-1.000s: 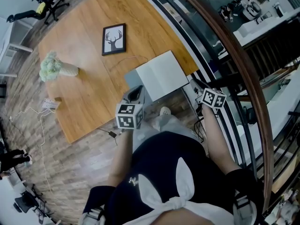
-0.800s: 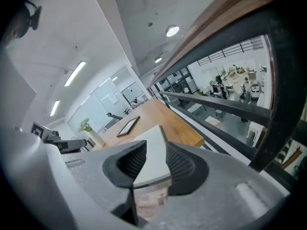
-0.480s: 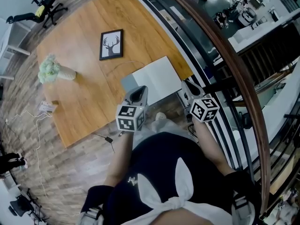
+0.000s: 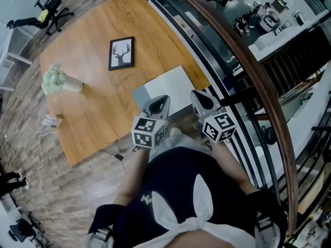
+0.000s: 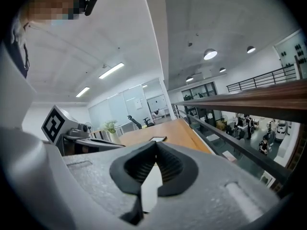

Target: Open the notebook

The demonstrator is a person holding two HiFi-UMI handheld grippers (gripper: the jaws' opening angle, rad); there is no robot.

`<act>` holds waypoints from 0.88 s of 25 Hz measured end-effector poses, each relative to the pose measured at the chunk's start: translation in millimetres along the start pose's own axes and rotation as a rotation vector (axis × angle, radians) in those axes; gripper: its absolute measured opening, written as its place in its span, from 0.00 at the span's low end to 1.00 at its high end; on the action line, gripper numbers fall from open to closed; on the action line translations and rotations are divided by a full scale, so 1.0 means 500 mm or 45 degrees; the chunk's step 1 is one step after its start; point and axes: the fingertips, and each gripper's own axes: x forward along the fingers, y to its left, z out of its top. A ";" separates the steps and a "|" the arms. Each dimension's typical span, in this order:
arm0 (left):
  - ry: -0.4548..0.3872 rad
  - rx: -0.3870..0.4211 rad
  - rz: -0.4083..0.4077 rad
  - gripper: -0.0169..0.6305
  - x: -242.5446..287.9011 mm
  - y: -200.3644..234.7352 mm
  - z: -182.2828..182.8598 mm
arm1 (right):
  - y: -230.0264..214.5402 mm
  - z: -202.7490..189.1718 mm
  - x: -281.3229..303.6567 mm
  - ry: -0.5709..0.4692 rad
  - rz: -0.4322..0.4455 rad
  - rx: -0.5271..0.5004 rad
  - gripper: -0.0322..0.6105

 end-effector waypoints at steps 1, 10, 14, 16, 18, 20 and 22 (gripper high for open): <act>-0.008 0.003 -0.003 0.06 0.000 -0.001 0.005 | 0.004 0.002 0.001 0.002 0.003 -0.004 0.05; -0.045 0.014 -0.023 0.06 0.003 -0.016 0.024 | 0.022 0.005 0.002 0.032 0.015 -0.036 0.05; -0.028 0.022 -0.036 0.06 0.003 -0.018 0.019 | 0.028 0.004 0.004 0.033 0.027 -0.046 0.05; -0.023 0.025 -0.039 0.06 0.003 -0.017 0.018 | 0.030 0.003 0.005 0.034 0.029 -0.047 0.05; -0.026 0.027 -0.039 0.06 0.001 -0.016 0.020 | 0.032 0.002 0.005 0.037 0.030 -0.047 0.05; -0.029 0.032 -0.036 0.06 0.000 -0.015 0.024 | 0.033 0.000 0.006 0.041 0.031 -0.045 0.05; -0.024 0.038 -0.038 0.06 -0.001 -0.014 0.026 | 0.033 0.000 0.009 0.043 0.033 -0.043 0.05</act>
